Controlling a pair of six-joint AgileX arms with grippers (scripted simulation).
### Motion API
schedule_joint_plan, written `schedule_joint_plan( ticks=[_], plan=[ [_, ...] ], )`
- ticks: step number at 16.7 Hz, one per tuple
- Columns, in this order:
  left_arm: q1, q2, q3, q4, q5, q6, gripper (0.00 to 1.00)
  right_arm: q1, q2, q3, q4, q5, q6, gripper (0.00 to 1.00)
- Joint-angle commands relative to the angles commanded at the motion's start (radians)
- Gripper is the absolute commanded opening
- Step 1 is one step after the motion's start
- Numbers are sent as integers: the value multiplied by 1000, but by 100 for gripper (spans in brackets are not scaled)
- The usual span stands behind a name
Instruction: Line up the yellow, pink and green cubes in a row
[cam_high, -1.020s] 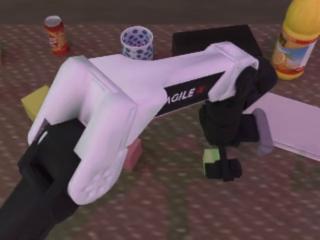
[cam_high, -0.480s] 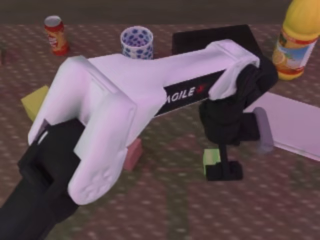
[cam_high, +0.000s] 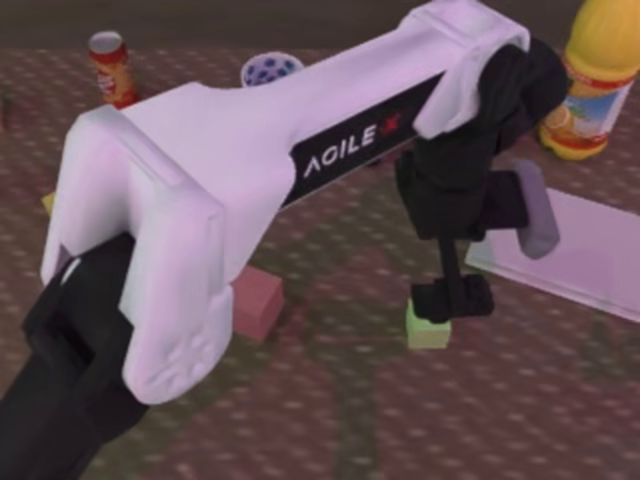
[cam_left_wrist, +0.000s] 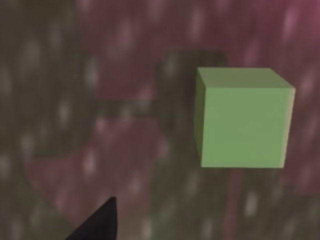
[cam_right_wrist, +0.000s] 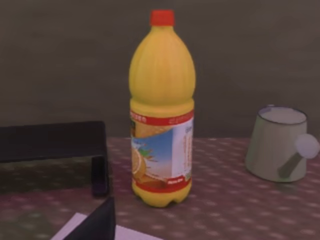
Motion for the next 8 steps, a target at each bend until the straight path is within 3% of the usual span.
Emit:
schedule_joint_plan(
  ticks=[5,8],
  plan=[
    [1,-6,-16,9,-1,-14,100,0,0,0,0,0,0,100],
    [47,-64,-110,51,-4,-113,100,0,0,0,0,0,0,100]
  ],
)
